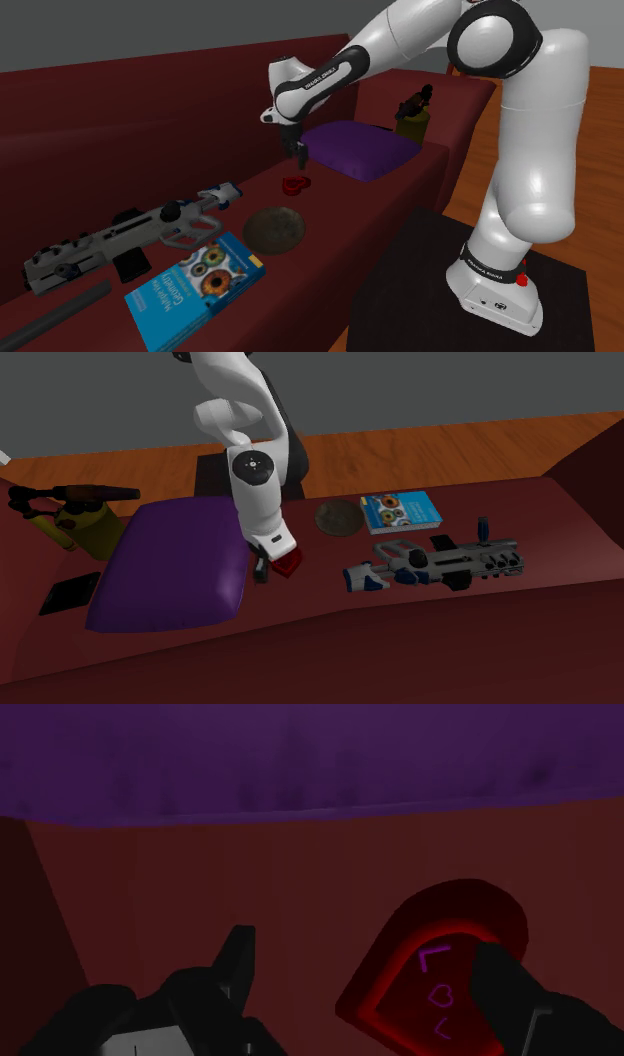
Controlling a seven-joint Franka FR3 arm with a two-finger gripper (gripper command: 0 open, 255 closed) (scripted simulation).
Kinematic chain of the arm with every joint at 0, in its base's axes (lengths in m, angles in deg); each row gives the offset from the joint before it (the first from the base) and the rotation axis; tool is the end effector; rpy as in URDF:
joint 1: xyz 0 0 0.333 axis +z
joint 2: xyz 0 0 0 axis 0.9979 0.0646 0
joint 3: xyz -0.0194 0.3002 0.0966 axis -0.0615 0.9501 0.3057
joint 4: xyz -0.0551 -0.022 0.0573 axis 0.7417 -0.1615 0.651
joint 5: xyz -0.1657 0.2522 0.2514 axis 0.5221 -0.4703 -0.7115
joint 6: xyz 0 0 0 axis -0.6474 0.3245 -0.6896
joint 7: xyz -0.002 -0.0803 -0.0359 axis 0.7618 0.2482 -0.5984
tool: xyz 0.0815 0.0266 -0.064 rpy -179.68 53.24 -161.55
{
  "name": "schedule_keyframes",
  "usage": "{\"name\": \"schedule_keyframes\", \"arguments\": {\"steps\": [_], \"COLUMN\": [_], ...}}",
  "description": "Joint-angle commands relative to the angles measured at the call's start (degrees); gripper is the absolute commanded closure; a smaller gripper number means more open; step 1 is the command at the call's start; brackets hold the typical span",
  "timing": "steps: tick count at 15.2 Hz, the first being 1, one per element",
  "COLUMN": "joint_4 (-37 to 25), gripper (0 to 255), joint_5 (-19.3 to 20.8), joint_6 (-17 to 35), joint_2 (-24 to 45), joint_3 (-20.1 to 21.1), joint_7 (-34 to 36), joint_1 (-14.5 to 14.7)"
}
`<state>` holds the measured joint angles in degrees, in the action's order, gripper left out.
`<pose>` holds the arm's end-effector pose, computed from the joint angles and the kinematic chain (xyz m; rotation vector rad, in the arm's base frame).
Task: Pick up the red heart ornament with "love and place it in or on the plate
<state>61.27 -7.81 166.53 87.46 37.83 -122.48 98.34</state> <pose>0.6133 0.0729 0.3726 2.4960 1.8115 -0.0724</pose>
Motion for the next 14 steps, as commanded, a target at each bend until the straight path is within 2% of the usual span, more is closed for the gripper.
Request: {"name": "schedule_keyframes", "arguments": {"steps": [1,3,4,11,14], "joint_4": [5.48,10.86,11.63,13.92,13.92], "gripper": [0,0,0,0,0], "joint_5": [-2.12,-4.36,-4.70,-5.17,-5.17], "joint_6": [1.84,3.76,4.05,9.42,9.42], "joint_2": [-3.51,-7.04,-7.55,-4.45,-4.45], "joint_3": [-0.18,-0.08,-0.05,0.07,0.07], "joint_7": [4.44,9.38,10.13,9.81,9.81], "joint_1": [0.11,0.59,0.67,0.61,0.61]}}
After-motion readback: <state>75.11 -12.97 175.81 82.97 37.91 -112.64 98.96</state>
